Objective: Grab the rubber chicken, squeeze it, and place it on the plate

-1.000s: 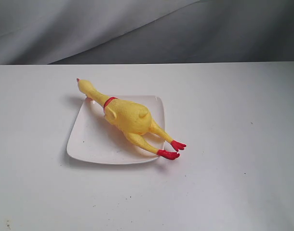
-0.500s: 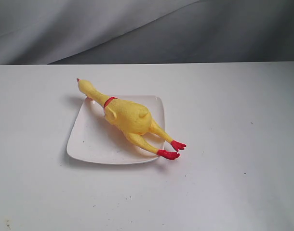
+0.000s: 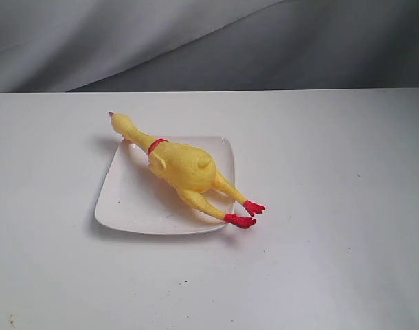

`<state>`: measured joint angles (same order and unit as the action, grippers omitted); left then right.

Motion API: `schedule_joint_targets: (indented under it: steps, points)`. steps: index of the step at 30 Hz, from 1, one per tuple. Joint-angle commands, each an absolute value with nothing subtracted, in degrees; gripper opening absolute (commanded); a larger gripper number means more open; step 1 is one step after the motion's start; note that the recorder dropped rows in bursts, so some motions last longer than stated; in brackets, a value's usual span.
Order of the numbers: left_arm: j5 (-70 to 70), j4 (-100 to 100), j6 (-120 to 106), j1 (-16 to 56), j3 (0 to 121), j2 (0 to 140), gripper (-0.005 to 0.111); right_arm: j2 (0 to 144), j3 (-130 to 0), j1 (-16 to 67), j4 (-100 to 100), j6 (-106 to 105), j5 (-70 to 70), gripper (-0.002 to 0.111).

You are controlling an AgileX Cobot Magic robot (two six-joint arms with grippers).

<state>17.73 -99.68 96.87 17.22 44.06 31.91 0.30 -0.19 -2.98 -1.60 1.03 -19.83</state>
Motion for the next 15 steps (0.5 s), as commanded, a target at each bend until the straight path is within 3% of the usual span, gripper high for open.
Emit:
schedule_joint_targets:
  steps: [1,6,15]
  points:
    - [14.5,-99.6,97.1,5.2,44.3,21.8,0.001,0.0,0.0,-3.4,-1.7,1.0,-19.9,0.0]
    - [10.1,-99.6,96.8,-4.0,44.3,10.0,0.001,0.0,0.0,-3.4,-1.7,1.0,-19.9,0.0]
    - [8.6,-99.9,94.0,-9.1,44.2,1.6,0.001,0.0,0.0,-3.4,-1.7,1.0,-19.9,0.0]
